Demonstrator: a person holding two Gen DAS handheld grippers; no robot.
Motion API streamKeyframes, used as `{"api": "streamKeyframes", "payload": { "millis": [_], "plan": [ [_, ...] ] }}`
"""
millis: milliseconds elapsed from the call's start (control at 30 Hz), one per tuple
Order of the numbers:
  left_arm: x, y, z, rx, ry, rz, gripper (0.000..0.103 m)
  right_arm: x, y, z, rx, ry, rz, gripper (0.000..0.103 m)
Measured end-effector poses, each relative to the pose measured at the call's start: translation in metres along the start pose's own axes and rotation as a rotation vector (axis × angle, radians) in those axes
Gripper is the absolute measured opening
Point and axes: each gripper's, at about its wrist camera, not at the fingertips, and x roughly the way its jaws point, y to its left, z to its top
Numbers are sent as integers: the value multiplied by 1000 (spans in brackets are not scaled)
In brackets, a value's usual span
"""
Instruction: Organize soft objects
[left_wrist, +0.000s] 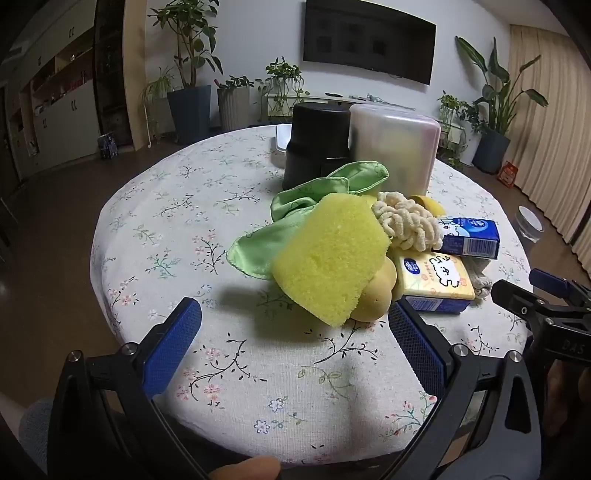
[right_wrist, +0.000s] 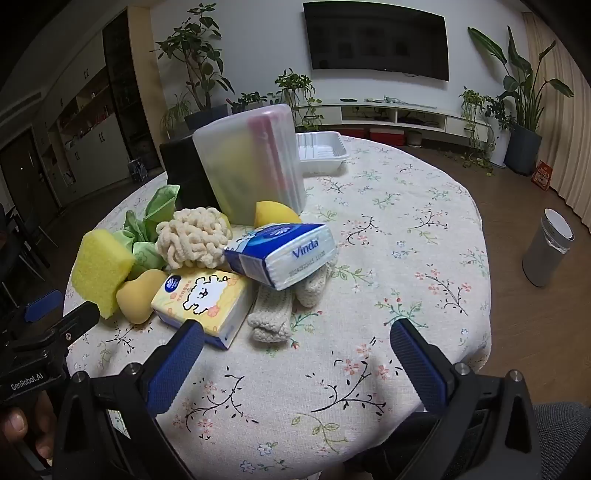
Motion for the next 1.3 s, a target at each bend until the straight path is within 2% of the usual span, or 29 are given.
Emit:
{"api": "streamKeyframes", "payload": {
  "millis": [1300],
  "plan": [
    [0, 0, 0, 9, 9, 2, 103, -1, 0, 0, -2, -2, -1, 103]
  ]
}}
